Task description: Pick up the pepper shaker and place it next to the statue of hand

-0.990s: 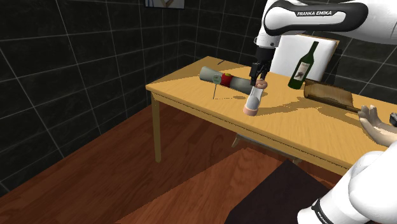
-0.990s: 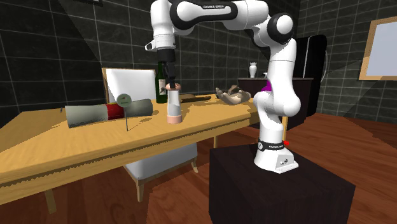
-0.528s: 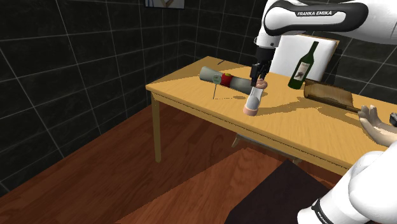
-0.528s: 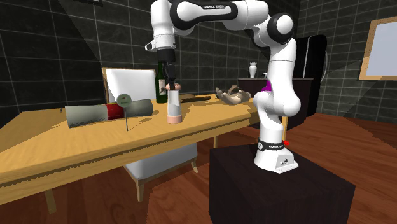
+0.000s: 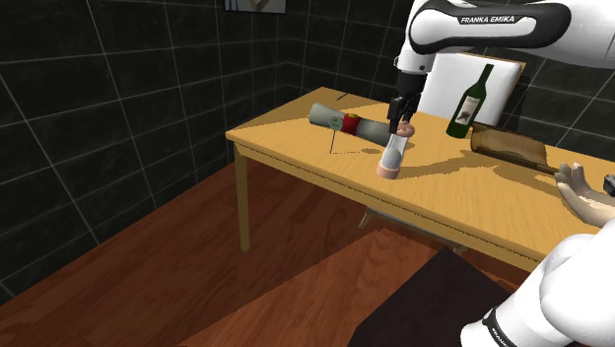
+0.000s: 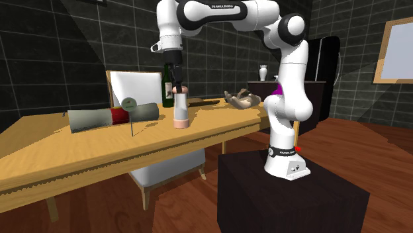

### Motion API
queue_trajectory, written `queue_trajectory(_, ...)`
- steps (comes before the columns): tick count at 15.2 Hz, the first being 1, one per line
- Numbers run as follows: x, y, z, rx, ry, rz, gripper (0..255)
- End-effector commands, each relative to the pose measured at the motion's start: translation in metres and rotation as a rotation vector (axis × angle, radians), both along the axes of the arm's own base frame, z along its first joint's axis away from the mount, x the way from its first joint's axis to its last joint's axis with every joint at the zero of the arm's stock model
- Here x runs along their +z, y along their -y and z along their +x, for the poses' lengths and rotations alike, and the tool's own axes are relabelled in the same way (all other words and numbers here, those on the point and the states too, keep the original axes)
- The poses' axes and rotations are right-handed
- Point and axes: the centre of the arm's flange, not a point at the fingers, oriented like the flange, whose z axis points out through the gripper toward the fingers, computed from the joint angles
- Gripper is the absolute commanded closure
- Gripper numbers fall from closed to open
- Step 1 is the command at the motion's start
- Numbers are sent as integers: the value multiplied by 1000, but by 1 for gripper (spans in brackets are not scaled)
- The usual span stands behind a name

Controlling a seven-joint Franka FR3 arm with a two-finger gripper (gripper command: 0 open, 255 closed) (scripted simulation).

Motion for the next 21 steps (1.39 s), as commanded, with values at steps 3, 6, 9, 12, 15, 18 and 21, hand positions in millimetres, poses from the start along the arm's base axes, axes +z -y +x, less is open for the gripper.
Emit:
queue_trajectory(3, 18, 0, 0, 0, 0, 0, 255)
queue_trajectory(6, 34, 0, 0, 0, 0, 0, 255)
queue_trajectory(9, 50, 0, 0, 0, 0, 0, 255)
queue_trajectory(12, 66, 0, 0, 0, 0, 0, 255)
queue_trajectory(15, 82, 0, 0, 0, 0, 0, 255)
queue_trajectory(18, 98, 0, 0, 0, 0, 0, 255)
queue_trajectory(21, 113, 0, 0, 0, 0, 0, 255)
